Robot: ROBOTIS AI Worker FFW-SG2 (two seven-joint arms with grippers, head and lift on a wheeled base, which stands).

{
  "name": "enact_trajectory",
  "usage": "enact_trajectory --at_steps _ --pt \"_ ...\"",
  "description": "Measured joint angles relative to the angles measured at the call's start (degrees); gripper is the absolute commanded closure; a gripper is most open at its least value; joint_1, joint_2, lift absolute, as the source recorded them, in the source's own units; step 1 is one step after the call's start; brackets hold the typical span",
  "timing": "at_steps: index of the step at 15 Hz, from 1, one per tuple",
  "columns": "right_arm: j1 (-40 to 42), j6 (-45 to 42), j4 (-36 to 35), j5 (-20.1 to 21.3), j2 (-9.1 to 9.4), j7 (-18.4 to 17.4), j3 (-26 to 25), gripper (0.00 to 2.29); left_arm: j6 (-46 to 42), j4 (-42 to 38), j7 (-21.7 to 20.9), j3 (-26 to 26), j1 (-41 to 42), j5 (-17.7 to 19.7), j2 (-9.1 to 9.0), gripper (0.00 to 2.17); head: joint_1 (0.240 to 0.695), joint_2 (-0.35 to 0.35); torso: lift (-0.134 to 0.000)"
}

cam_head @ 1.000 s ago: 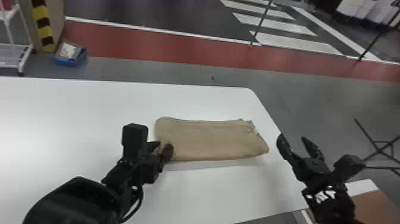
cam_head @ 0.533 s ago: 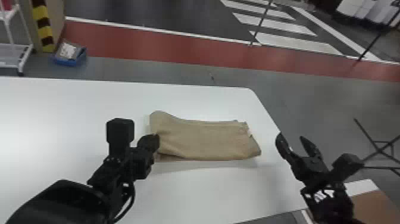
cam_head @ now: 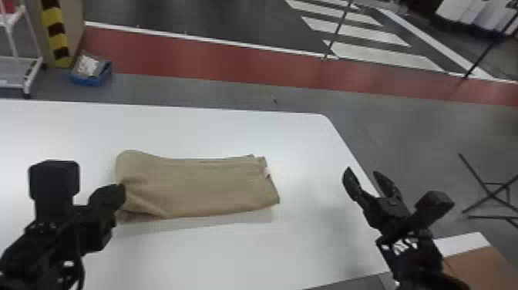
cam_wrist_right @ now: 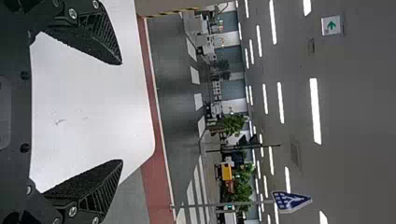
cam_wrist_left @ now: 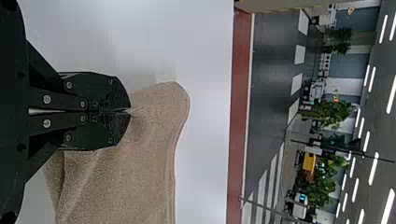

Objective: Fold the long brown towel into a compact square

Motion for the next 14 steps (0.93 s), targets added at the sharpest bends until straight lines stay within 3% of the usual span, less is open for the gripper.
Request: enact_trajectory --at_steps 3,5,6,8,12,14 --pt "0.0 0.2 -0.4 0.2 0.19 -0.5 3.0 0.15 1.8 -3.9 -1.0 3.7 2.9 -0.4 0.34 1.34 0.695 -0.345 -0.125" --pt "0.0 1.5 -1.4 0.4 0.66 -0.6 4.5 0.15 0.6 -4.0 -1.3 4.4 3.1 -0.4 0.46 0.34 0.695 -0.319 -0.125" --pt "0.1 2.4 -2.2 0.5 1.0 -0.6 5.2 0.15 -1.2 -3.9 -1.9 4.4 3.2 -0.4 0.76 0.04 0.695 -0.308 -0.125" --pt "0.5 3.6 -3.3 0.6 1.24 -0.6 6.4 0.15 -3.4 -3.9 -2.3 4.4 3.6 -1.0 1.35 0.04 0.695 -0.289 -0.125" --pt "0.6 7.5 -5.7 0.7 1.25 -0.5 7.5 0.15 -4.1 -6.1 -1.7 4.3 5.9 -7.3 1.5 0.04 0.695 -0.251 -0.125" --pt "0.4 10.1 -7.3 0.8 1.15 -0.5 8.7 0.16 -7.1 -5.8 -1.9 4.2 6.1 -8.3 1.5 0.04 0.695 -0.231 -0.125"
